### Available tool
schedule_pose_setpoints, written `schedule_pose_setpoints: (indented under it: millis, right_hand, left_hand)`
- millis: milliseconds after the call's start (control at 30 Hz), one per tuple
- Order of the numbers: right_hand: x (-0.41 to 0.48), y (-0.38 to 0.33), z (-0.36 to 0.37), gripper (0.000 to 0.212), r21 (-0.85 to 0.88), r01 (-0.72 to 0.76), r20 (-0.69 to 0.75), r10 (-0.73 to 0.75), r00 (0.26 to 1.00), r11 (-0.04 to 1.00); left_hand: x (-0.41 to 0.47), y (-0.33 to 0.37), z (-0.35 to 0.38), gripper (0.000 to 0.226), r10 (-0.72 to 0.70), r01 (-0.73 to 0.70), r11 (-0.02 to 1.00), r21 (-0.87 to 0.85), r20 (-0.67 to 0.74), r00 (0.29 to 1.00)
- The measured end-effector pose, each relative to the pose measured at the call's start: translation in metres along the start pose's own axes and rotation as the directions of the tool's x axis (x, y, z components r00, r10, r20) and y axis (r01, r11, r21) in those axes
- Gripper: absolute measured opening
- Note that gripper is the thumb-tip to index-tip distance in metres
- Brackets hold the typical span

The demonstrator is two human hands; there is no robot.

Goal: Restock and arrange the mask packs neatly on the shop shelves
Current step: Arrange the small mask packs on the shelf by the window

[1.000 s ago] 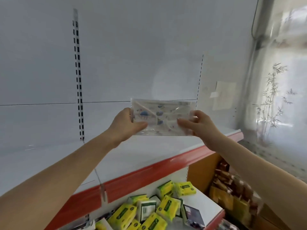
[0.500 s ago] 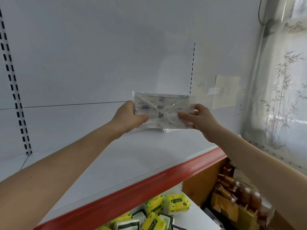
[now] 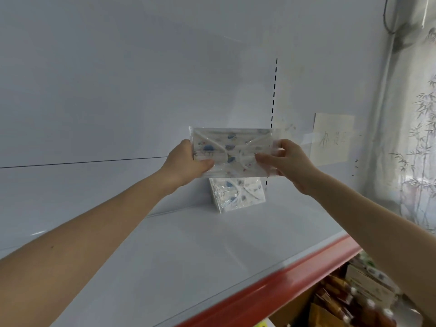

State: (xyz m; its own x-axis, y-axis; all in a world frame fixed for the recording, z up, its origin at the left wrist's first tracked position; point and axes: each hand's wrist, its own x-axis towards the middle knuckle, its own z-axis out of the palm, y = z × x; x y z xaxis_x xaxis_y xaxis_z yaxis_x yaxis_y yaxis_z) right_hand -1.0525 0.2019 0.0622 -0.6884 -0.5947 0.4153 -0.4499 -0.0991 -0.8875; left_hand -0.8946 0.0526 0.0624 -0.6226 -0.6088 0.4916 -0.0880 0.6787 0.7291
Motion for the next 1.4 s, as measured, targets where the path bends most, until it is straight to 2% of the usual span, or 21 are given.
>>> schedule_pose_setpoints:
  millis: [100, 300, 567, 800, 900, 1000, 1133, 1267, 1400]
  right_hand:
    - [0.024, 0.007, -0.004, 0.036, 0.008, 0.035, 0.054, -0.036, 0.998, 0.999]
    - [0.058, 0.02, 0.006, 0.034, -0.025, 0.087, 0.198, -0.081, 0.977, 0.996]
    - [0.062, 0.034, 0.033, 0.042, -0.06, 0.198, 0.399, -0.159, 0.903, 0.978]
    - [0.066, 0.029, 0.059, 0.043, -0.044, 0.258, 0.477, -0.207, 0.854, 0.965]
    - [0.064, 0.028, 0.072, 0.043, -0.117, 0.299, 0.484, -0.209, 0.85, 0.947]
    - [0.062, 0.028, 0.086, 0.035, -0.173, 0.317, 0.487, -0.198, 0.85, 0.933]
    - [0.057, 0.026, 0.107, 0.032, -0.155, 0.307, 0.535, -0.181, 0.825, 0.939]
    - [0.05, 0.027, 0.127, 0.045, -0.127, 0.279, 0.602, -0.149, 0.784, 0.952]
    - [0.045, 0.03, 0.136, 0.027, -0.14, 0.275, 0.595, -0.141, 0.791, 0.951]
  left_hand:
    - [0.009, -0.001, 0.01, 0.029, -0.014, 0.016, 0.999, 0.035, -0.051, 0.999]
    - [0.013, -0.009, 0.014, 0.027, -0.117, 0.136, 0.986, 0.095, -0.181, 0.976]
    - [-0.017, -0.022, 0.0, 0.036, -0.228, 0.275, 0.953, 0.125, -0.3, 0.926]
    - [-0.03, -0.026, -0.024, 0.036, -0.236, 0.308, 0.94, 0.149, -0.37, 0.899]
    - [-0.035, -0.032, -0.032, 0.031, -0.239, 0.313, 0.939, 0.142, -0.386, 0.891]
    - [-0.039, -0.038, -0.041, 0.028, -0.236, 0.309, 0.94, 0.145, -0.381, 0.894]
    - [-0.044, -0.045, -0.055, 0.023, -0.24, 0.315, 0.936, 0.159, -0.366, 0.899]
    - [-0.051, -0.057, -0.068, 0.03, -0.308, 0.384, 0.912, 0.147, -0.376, 0.874]
    - [-0.055, -0.068, -0.073, 0.033, -0.354, 0.417, 0.901, 0.12, -0.353, 0.866]
